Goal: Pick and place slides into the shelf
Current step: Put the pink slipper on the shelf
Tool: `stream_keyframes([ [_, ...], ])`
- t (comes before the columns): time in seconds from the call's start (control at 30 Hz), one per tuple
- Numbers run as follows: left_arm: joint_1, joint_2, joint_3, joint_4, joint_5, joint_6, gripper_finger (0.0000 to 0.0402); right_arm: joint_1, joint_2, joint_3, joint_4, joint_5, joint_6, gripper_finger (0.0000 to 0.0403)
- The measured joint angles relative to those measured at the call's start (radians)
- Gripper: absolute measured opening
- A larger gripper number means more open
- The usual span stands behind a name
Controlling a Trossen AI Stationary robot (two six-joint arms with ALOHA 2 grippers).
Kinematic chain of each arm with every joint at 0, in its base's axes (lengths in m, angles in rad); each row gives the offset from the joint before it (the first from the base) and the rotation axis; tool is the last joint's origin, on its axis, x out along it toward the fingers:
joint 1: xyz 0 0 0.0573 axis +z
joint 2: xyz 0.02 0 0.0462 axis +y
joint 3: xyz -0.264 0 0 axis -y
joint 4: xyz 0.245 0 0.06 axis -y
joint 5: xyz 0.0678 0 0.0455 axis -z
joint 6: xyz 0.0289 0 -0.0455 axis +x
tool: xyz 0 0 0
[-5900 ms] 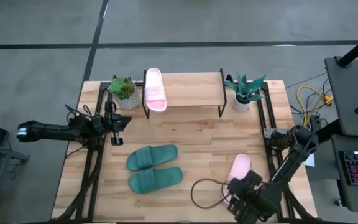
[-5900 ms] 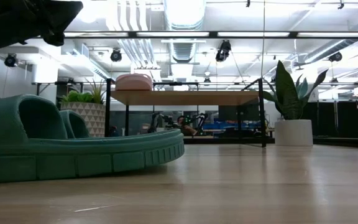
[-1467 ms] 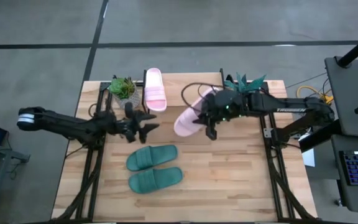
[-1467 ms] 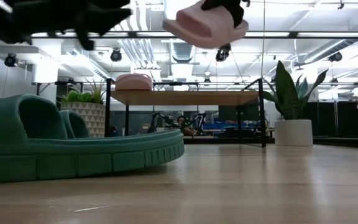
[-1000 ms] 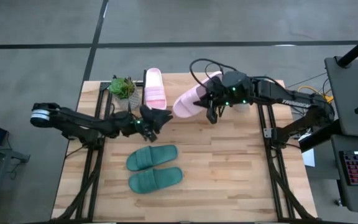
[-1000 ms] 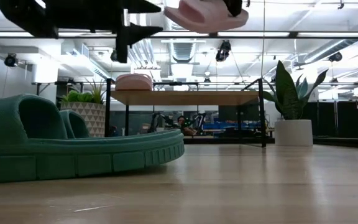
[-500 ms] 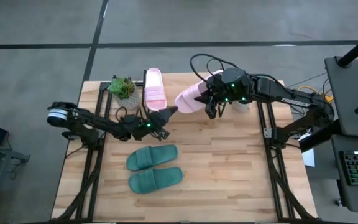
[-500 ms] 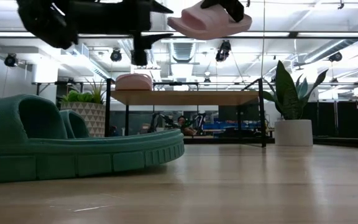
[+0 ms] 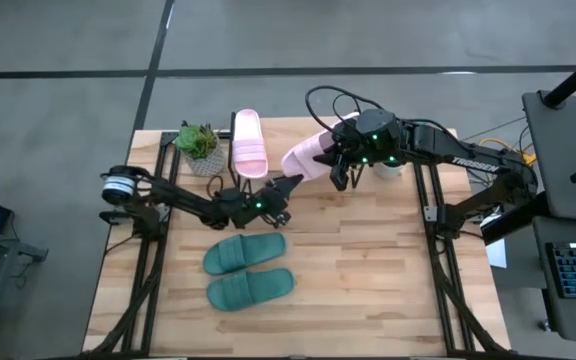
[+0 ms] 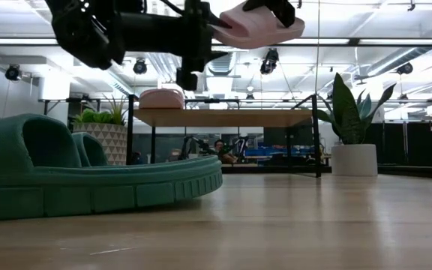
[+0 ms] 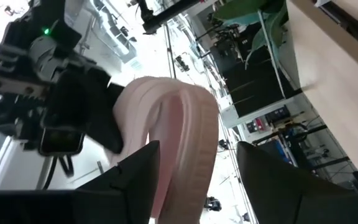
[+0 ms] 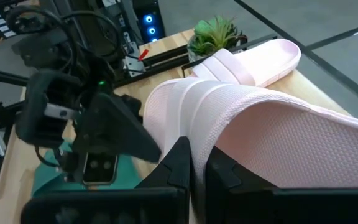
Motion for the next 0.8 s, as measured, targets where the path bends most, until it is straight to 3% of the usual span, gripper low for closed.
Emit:
stream_keyframes([
  [0.27, 0.0, 0.02, 0.035, 0.002, -0.039, 0.0, 0.017, 0.0, 0.0, -0.001, -0.01, 0.0, 0.0, 0.0011],
  [0.53, 0.0, 0.02, 0.041, -0.001, -0.055, -0.032, 0.009, -0.001, 0.001, -0.001, -0.013, -0.043, 0.0, 0.0011],
  [0.7, 0.0, 0.02, 0.062, -0.014, -0.121, -0.052, 0.003, -0.001, 0.001, 0.0, -0.028, -0.053, -0.001, 0.0012],
  [0.8, -0.001, 0.02, 0.071, -0.026, -0.149, -0.056, 0.0016, -0.002, 0.001, 0.0, -0.023, -0.054, -0.009, 0.0014],
])
